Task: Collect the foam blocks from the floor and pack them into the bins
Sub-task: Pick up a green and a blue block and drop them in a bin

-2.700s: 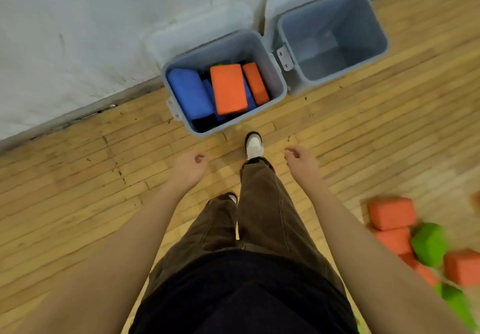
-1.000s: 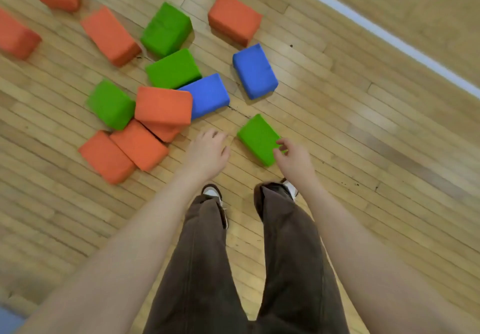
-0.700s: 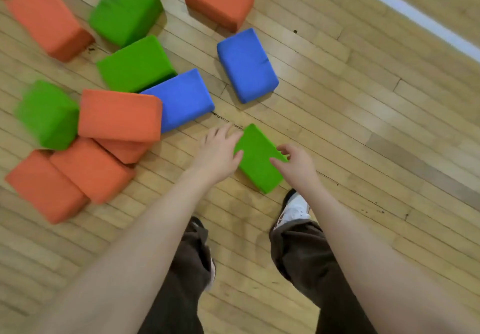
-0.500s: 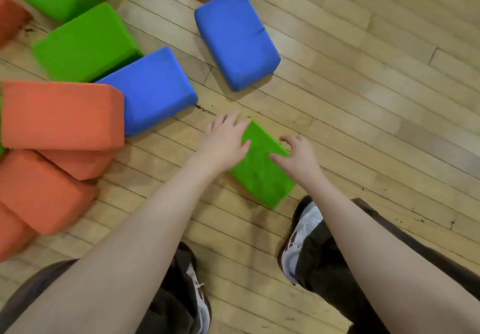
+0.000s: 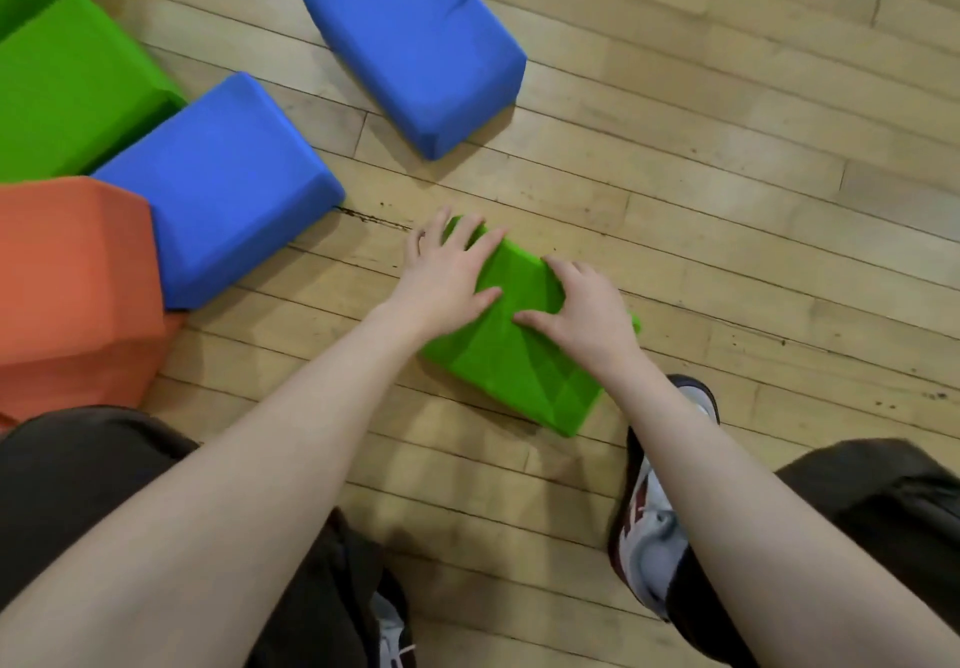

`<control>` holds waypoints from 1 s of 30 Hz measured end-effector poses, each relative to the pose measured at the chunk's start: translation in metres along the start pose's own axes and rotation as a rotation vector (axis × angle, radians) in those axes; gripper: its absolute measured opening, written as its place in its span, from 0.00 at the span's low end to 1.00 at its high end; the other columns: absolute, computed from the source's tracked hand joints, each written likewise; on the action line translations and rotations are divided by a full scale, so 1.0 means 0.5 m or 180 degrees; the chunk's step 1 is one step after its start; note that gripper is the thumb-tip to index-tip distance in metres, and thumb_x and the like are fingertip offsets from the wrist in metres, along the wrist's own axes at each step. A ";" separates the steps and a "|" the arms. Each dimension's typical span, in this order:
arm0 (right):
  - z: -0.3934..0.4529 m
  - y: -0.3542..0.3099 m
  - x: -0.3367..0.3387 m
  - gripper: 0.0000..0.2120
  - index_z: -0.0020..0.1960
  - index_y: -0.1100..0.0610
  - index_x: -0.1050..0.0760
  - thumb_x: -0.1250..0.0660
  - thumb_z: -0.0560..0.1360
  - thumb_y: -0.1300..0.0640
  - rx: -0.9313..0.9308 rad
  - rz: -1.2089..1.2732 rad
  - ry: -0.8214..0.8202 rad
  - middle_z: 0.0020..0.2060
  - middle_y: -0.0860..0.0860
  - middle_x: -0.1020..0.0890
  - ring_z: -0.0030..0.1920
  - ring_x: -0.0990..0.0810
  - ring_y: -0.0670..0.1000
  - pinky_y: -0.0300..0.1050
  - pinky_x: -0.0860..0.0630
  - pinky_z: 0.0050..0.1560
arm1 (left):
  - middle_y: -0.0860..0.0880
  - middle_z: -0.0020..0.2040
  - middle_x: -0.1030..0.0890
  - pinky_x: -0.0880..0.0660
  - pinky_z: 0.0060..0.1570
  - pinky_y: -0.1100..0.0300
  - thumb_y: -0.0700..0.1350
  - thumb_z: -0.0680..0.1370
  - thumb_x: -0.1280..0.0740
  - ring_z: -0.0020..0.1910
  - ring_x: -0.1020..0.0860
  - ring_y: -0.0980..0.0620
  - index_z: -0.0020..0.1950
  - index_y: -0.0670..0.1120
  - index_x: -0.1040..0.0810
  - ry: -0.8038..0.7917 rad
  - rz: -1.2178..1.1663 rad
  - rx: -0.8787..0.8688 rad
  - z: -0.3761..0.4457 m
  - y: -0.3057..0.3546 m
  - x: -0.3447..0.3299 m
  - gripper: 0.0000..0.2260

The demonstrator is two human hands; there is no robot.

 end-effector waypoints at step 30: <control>0.010 -0.399 0.252 0.29 0.61 0.46 0.22 0.35 0.64 0.34 0.2216 -0.0455 0.1177 0.59 0.52 0.21 0.58 0.24 0.56 0.50 0.43 0.61 | 0.42 0.61 0.27 0.40 0.59 0.47 0.68 0.68 0.43 0.60 0.31 0.42 0.70 0.57 0.30 0.1454 0.0393 -0.0120 -0.167 -0.174 0.383 0.33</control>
Point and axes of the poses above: each hand's wrist, its own z-axis towards the middle knuckle, its own x-axis out of the back of the hand, y = z × x, the point moved 8 cm from there along z, towards the middle knuckle
